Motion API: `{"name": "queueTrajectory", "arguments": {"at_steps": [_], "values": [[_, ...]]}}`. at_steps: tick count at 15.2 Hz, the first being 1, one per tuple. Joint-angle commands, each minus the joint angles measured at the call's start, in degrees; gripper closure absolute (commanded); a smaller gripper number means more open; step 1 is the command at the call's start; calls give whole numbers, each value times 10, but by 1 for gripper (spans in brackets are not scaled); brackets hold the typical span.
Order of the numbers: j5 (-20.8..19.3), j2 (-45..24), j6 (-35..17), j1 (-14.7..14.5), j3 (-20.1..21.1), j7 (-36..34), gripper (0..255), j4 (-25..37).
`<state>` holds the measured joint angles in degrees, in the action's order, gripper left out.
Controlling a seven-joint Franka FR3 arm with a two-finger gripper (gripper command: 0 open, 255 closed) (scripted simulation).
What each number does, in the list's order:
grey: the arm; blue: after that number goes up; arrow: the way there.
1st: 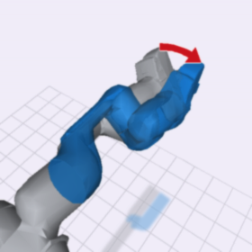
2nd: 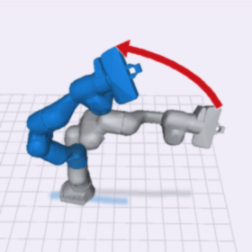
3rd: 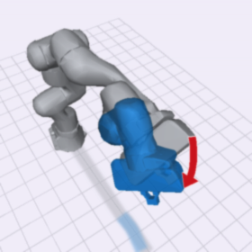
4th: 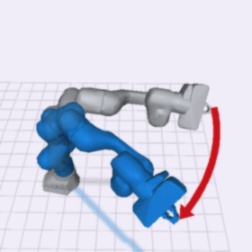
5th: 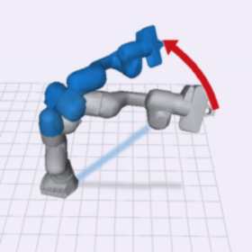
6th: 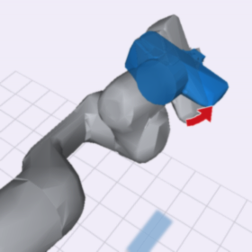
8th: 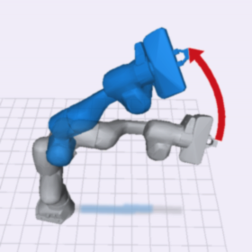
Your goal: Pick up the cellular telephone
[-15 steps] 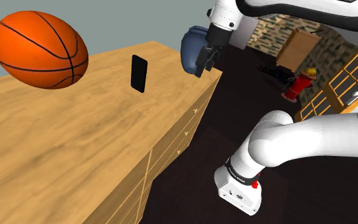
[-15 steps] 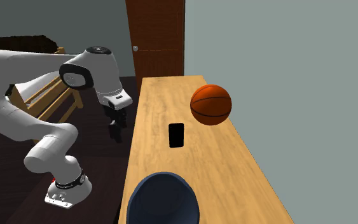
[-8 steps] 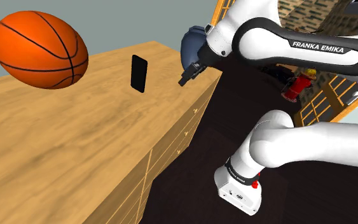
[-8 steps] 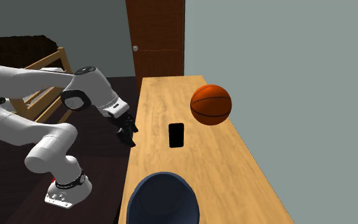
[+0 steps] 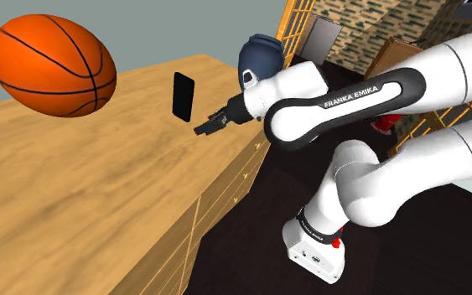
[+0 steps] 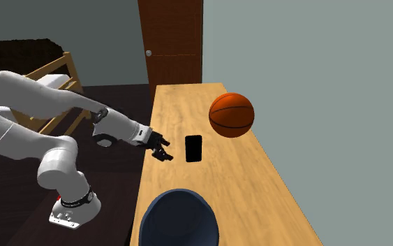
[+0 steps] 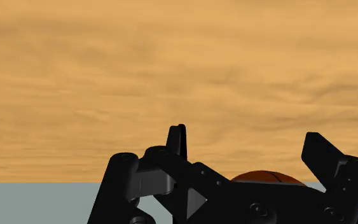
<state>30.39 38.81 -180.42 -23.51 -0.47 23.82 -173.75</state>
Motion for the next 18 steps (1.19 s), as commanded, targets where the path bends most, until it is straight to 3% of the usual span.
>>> {"name": "queueTrajectory", "arguments": {"at_steps": [1,2,3,4,5,7,12,15,16,18], "values": [[104,-73,-306,-128,-106,79,0,-5],[-59,-172,-493,-312,-315,-32,0,6],[-135,-245,-567,-344,-372,-105,0,22],[-188,-324,-636,-348,-394,-177,0,44],[-214,-395,-694,-351,-406,-233,0,70],[-222,-428,-714,-329,-389,-259,0,73],[-234,-511,-763,-313,-382,-319,0,82],[-235,-521,-769,-310,-380,-325,0,84],[-236,-520,-769,-310,-380,-325,255,83],[-236,-520,-769,-310,-381,-325,255,83]]}}
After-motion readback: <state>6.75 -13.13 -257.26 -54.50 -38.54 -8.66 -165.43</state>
